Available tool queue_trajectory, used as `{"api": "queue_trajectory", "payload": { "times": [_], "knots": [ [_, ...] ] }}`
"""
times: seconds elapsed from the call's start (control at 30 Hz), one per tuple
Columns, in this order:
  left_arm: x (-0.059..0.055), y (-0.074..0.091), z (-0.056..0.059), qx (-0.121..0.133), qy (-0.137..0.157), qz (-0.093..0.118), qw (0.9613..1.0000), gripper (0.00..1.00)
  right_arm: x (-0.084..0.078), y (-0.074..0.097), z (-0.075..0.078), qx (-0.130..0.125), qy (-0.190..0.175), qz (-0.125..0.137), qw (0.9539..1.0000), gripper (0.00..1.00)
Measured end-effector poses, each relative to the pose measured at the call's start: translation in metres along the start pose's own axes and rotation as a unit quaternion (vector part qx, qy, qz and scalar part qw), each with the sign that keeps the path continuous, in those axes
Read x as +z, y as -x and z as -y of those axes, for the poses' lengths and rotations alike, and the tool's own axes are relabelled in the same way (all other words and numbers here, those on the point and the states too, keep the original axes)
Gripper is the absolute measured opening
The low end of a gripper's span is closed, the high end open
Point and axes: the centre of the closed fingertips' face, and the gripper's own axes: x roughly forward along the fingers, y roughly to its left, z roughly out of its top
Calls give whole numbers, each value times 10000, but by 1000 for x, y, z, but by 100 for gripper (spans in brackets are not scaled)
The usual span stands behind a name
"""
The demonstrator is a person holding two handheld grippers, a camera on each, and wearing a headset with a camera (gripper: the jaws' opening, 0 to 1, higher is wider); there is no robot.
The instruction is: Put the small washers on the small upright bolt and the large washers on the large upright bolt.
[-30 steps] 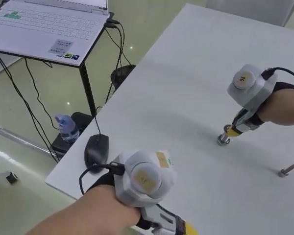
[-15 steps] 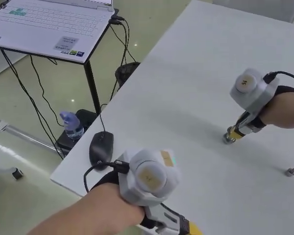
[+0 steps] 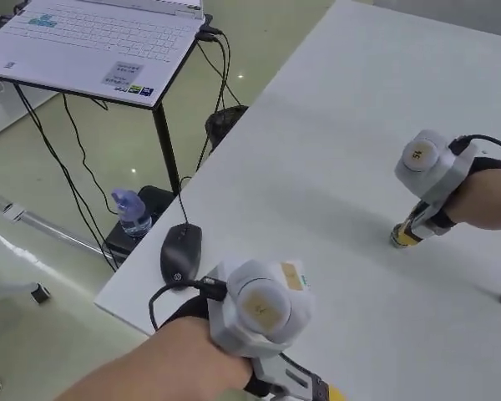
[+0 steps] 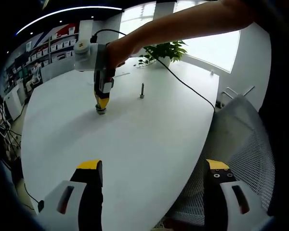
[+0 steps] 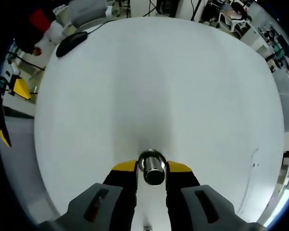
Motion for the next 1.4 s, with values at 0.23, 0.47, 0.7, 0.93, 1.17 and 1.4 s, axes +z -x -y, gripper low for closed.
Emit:
{"api": "queue_trajectory", "payload": {
  "times": [0.23,0.47,0.7,0.93,1.17,1.4],
  "knots": [
    [-1,0,1,-31,-1,-21,10000,86,-1,-2,-2,-1,2,12,10000,22],
    [0,-3,1,-53,-20,-38,10000,84,0,-2,-5,8,98,-77,9999,23],
    [1,-4,3,-30,-25,-44,10000,84,-4,-2,-5,19,182,-113,9998,24],
    [-1,-6,9,-11,2,-54,10000,84,0,11,2,-155,219,173,9995,31],
    [13,-4,13,40,-11,86,10000,85,7,43,6,-339,309,766,9960,36],
    [16,-5,13,163,-80,57,9998,85,-5,78,1,-503,251,1339,9894,38]
  ]
}}
